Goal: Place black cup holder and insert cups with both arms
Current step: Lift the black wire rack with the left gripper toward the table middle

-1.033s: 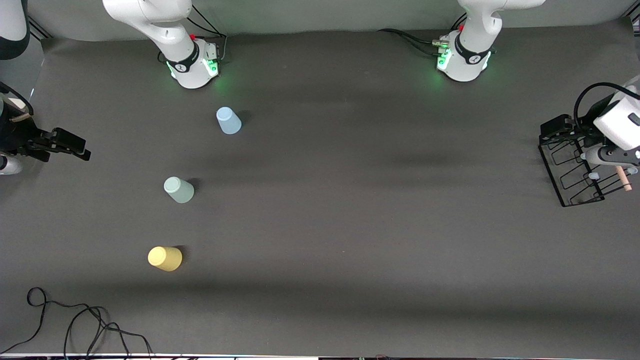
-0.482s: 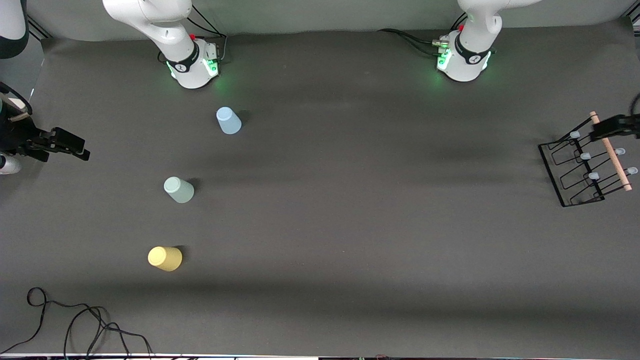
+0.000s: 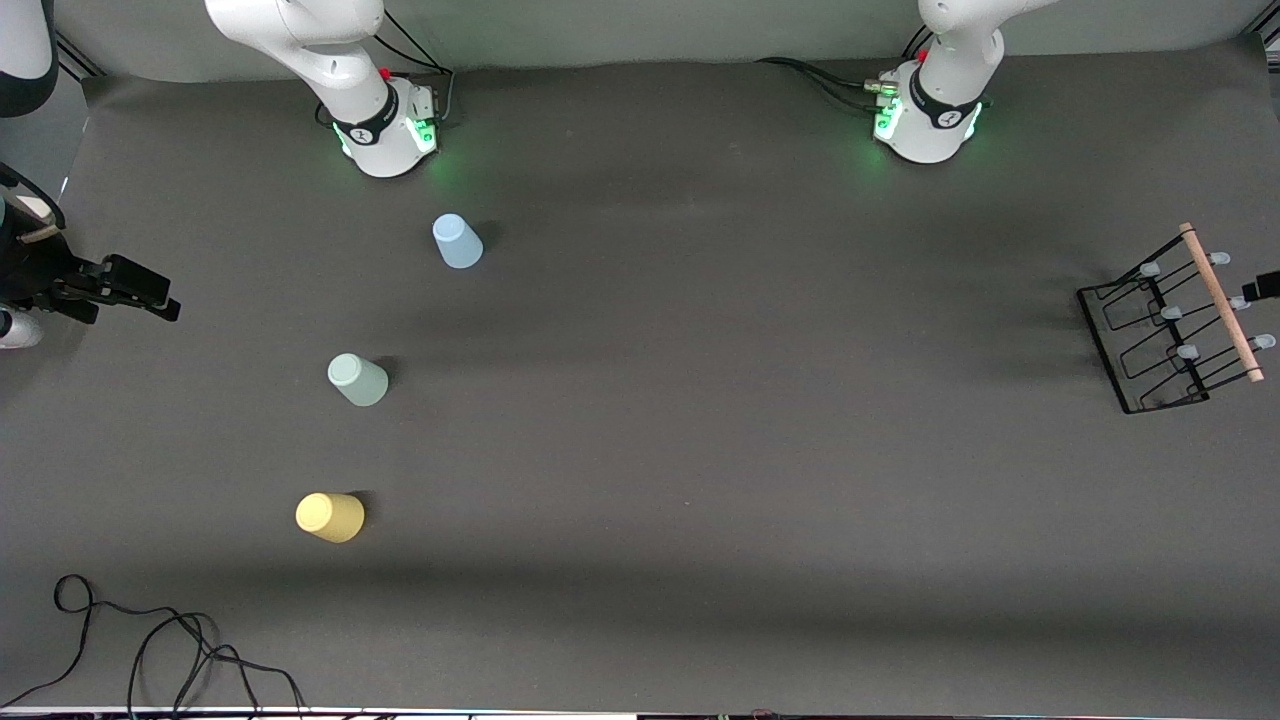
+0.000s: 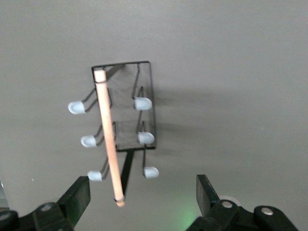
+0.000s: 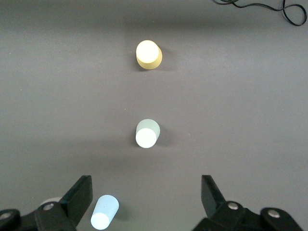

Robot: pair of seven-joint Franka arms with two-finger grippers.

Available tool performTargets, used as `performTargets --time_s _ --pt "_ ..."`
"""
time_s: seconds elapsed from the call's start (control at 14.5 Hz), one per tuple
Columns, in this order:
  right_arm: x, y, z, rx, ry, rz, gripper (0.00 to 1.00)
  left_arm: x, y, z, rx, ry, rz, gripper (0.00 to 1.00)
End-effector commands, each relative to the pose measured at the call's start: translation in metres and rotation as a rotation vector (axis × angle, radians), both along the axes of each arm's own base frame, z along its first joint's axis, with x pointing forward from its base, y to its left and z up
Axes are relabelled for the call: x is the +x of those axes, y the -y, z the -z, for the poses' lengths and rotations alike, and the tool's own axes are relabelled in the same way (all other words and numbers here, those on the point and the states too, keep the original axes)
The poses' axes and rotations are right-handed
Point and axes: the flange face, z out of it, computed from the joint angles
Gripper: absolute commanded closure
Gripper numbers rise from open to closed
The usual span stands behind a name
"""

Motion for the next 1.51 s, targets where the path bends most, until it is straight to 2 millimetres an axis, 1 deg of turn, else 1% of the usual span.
performTargets --time_s 0.0,0.07,0.14,0.21,0.41,0.48,0.55,0.62,0.83,0.9,1.03,1.24,1.45 --pt "0.002 -0.004 -0.003 0.017 -0.003 0.015 0.0 -0.004 -0.032 0.035 -0.013 0.004 0.014 0.02" --pt "0.002 -0.004 -0.002 0.017 -0.004 0.015 0.0 -0.007 -0.041 0.054 -0.019 0.005 0.026 0.02" --pt "0.002 -0.004 -0.002 0.017 -0.004 0.015 0.0 -0.011 -0.05 0.067 -0.016 0.012 0.015 0.02" --pt "0.003 -0.005 -0.002 0.017 -0.004 0.012 0.0 -0.013 -0.053 0.082 -0.021 0.004 0.01 0.02" --pt "0.003 -0.005 0.0 0.017 -0.007 0.012 0.0 -0.01 -0.055 0.124 -0.03 0.002 0.005 0.03" --pt "0.003 -0.005 0.0 0.017 -0.007 0.012 0.0 -0.01 -0.056 0.132 -0.029 0.009 0.003 0.03" --pt "0.004 -0.005 0.0 0.017 -0.006 0.012 0.0 -0.009 -0.056 0.137 -0.031 0.008 0.001 0.07" --pt "0.004 -0.005 0.0 0.017 -0.007 0.011 0.0 -0.009 -0.056 0.138 -0.031 0.007 0.001 0.2" --pt "0.005 -0.005 0.003 0.017 -0.012 0.011 0.0 -0.009 -0.055 0.136 -0.034 0.003 0.002 0.98" --pt "0.005 -0.006 0.003 0.019 -0.012 0.011 0.0 -0.009 -0.054 0.133 -0.033 0.004 0.004 1.0" --pt "0.005 -0.005 0.003 0.017 -0.01 0.011 0.0 -0.008 -0.052 0.126 -0.032 0.009 0.012 1.0" --pt "0.005 -0.006 0.003 0.019 -0.01 0.011 0.0 -0.001 -0.042 0.112 -0.039 0.004 0.03 1.0" --pt "0.005 -0.006 0.003 0.019 -0.01 0.011 0.0 0.016 -0.012 0.093 -0.098 0.031 0.04 1.0"
